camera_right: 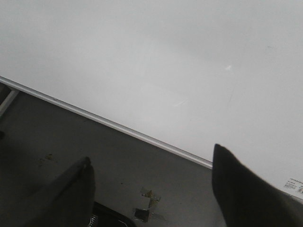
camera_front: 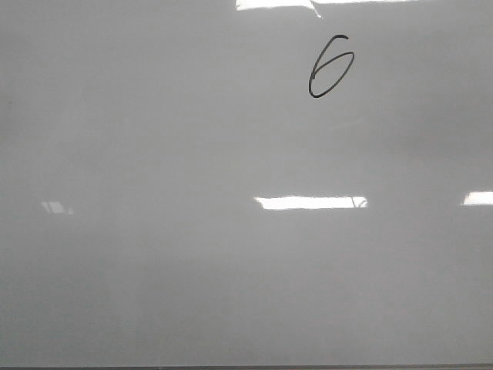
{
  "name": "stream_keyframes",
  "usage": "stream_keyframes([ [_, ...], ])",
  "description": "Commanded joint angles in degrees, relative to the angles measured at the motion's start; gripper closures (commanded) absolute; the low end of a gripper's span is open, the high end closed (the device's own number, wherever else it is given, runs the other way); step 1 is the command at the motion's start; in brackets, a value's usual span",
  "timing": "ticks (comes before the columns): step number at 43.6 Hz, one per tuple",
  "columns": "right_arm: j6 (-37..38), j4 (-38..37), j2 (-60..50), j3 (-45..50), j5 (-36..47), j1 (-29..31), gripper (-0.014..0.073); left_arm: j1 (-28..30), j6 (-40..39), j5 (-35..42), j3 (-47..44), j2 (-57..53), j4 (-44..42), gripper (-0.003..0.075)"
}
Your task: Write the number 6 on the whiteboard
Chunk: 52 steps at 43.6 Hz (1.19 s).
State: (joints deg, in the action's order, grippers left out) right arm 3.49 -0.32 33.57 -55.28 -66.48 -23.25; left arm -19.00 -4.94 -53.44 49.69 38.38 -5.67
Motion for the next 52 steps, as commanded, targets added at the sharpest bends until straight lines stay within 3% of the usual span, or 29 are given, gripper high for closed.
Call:
stream_keyframes([
  [1,0.1,-0.9,0.2,-0.9,4.3,0.4,0.0083,-0.5,0.7,3.5,1.7,0.0,0.0,0.0358],
  [5,0.1,-0.9,0.2,-0.9,4.7,0.4,0.0240,-0.5,1.6,3.5,1.7,0.0,-0.1,0.0446],
  [9,0.1,-0.9,0.2,-0.9,4.7,0.4,0.0449,-0.5,1.8,3.6,1.7,0.0,-0.1,0.0560],
  [15,0.1,-0.9,0.2,-0.9,4.7,0.4,0.0669,-0.5,1.8,3.9,1.7,0.0,-0.1,0.0699],
  [18,0.1,-0.9,0.2,-0.9,4.9,0.4,0.0659,-0.5,1.8,3.9,1.7,0.0,-0.1,0.0741],
  [45,0.1,-0.8,0.2,-0.9,5.5,0.4,0.0661,-0.5,1.8,3.9,1.6,-0.2,-0.1,0.0741],
  [52,0.1,-0.8,0.2,-0.9,5.4,0.4,0.0661,4.7,1.8,5.1,-0.2,-4.0,0.4,0.0741],
])
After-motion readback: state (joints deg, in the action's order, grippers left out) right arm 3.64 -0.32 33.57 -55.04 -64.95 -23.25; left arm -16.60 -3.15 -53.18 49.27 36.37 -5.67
